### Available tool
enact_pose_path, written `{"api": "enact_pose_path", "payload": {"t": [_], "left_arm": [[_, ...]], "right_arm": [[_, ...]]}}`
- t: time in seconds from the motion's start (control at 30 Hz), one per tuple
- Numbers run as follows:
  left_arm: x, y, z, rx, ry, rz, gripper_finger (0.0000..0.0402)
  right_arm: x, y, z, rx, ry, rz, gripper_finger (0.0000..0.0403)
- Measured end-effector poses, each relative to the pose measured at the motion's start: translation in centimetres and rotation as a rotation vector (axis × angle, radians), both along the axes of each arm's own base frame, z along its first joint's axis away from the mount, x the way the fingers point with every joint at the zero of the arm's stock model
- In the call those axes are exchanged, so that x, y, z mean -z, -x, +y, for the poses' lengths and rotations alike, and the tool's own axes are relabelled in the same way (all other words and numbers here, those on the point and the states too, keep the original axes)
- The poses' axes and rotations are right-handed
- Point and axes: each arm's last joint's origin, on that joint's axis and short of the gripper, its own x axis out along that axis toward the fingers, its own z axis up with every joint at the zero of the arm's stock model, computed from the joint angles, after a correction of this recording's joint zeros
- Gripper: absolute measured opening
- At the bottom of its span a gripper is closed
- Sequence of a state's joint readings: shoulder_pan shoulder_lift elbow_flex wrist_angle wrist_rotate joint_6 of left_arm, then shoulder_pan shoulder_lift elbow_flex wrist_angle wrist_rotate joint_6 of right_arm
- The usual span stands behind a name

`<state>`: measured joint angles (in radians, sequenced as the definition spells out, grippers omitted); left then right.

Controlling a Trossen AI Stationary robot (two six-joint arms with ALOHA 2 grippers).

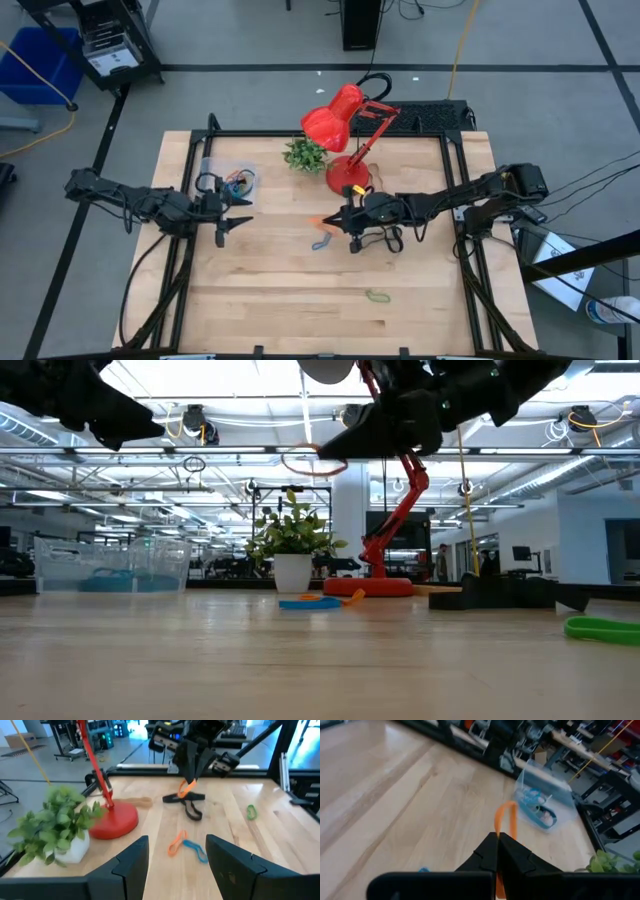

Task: Pick and place rubber bands into bin
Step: Put the orange rubber band into the transparent bin

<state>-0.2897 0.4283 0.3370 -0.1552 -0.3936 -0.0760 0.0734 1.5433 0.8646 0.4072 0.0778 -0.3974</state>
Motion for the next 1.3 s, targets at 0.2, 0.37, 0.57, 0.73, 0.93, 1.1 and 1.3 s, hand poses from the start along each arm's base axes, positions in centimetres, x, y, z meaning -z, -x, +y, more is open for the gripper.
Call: {"api": "enact_pose_path", "payload": {"t": [0.2, 0.37, 0.57, 0.73, 0.93, 1.1, 1.3], "left_arm": [[-0.1, -3.1, -0.5, 0.037, -0.116, -0.047, 0.0202], [0.4, -5.9, -0.6, 0.029, -0.153, -0.094, 0.0202], [1.4, -8.3, 0.3, -0.003, -0.089, -0.127, 0.0202], [2.7, -9.7, 0.9, 0.029, -0.055, -0.111, 0.0202], [3.9, -11.0, 1.3, 0.058, -0.068, -0.123, 0.0202], [4.7, -11.8, 1.4, 0.058, -0.107, -0.136, 0.0202], [4.5, -13.6, 1.3, 0.17, -0.086, -0.146, 0.0202]], "right_arm": [[-0.4, -0.1, 0.0, 0.004, -0.019, -0.048, 0.0], [-0.5, -0.2, 0.0, 0.004, -0.022, -0.058, 0.0], [-0.6, -0.2, 0.0, 0.002, -0.022, -0.065, 0.0], [-0.6, -0.2, 0.0, 0.001, -0.021, -0.066, 0.0], [-0.8, -0.2, 0.0, 0.0, -0.019, -0.084, 0.0], [-0.8, -0.3, 0.0, -0.001, -0.018, -0.086, 0.0], [-0.8, -0.3, 0.0, -0.001, -0.018, -0.086, 0.0]]}}
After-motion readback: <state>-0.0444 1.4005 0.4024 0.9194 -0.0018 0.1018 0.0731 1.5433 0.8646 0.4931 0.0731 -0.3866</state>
